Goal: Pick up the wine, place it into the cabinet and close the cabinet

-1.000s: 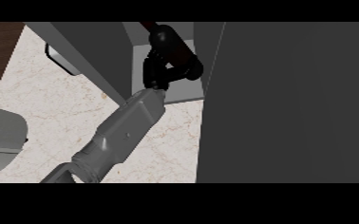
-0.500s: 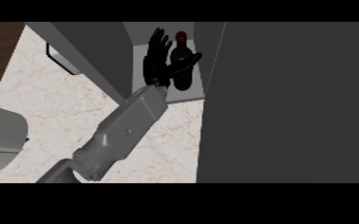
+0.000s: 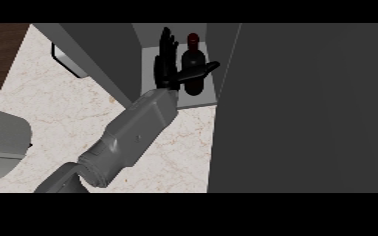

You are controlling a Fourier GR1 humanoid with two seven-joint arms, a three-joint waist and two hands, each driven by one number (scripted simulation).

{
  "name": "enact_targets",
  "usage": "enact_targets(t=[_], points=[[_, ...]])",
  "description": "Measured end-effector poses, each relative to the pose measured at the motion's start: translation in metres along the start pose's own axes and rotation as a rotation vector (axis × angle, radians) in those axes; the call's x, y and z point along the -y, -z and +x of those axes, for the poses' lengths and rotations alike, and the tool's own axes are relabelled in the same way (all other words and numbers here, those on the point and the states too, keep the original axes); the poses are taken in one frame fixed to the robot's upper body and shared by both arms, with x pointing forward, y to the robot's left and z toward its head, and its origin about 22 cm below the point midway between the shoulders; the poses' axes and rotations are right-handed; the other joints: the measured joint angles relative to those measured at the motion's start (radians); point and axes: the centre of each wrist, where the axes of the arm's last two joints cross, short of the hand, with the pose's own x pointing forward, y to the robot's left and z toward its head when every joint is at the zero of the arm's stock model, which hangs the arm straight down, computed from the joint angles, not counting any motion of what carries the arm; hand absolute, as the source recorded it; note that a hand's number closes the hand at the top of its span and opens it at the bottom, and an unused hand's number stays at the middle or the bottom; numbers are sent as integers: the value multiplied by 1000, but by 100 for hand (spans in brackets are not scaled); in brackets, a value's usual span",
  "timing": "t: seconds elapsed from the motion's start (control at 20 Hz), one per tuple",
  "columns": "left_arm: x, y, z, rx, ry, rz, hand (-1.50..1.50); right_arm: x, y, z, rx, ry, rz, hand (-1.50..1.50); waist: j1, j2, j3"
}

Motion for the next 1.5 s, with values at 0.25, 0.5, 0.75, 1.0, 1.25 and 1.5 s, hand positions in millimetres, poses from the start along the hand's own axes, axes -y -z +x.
enact_targets(t=[0.25,0.5,0.75,1.0,1.25,1.5], points=[[2,-3,-2,35,29,-32,-150,-1,-1,0,-10,1,5,-150,6,-1,0],[11,-10,0,76,16,-48,-150,0,-3,1,-12,3,-5,-150,15,-6,0],[14,-12,0,86,-18,-68,-150,0,-4,2,-18,6,-11,-150,31,-9,0],[18,-25,-5,71,-57,-106,-150,0,-5,6,-29,3,-21,-150,45,-14,0],[21,-40,-11,56,-67,-159,-150,1,-6,7,-32,-4,-39,-150,69,-20,0],[20,-52,-17,59,-66,-188,-150,2,-8,9,-41,-6,-49,-150,85,-24,1]])
